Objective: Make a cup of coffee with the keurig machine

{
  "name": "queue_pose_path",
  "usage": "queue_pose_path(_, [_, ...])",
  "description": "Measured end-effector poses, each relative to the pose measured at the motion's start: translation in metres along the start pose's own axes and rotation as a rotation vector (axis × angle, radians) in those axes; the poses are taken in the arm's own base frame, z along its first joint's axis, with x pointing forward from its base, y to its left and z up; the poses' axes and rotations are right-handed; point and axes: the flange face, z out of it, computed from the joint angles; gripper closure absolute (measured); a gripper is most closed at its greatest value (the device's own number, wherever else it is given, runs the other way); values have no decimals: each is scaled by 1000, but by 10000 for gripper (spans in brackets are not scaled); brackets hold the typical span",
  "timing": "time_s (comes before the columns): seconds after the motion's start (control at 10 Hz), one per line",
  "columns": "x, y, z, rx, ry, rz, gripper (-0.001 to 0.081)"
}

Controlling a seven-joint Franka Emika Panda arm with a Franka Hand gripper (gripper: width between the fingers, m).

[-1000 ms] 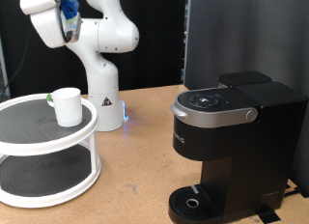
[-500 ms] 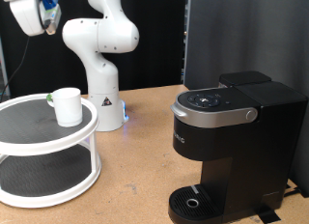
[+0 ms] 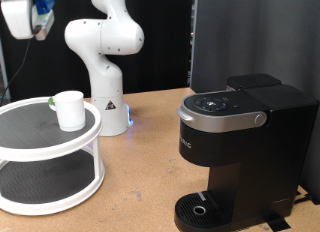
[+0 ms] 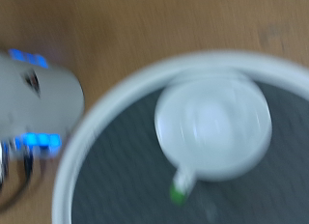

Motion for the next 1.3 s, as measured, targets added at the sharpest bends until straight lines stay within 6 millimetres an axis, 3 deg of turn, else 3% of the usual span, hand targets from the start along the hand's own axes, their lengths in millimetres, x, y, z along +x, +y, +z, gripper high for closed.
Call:
queue_pose_path(0.3, [7, 5, 9, -162, -6, 35, 802])
queue_pose_path(0.5, [2, 1, 10, -121, 21, 43, 802])
queue_pose_path(0.9, [-31, -3, 1, 42, 47, -11, 802])
queue_pose_path(1.3, [-40, -1, -8, 32, 147, 5, 802])
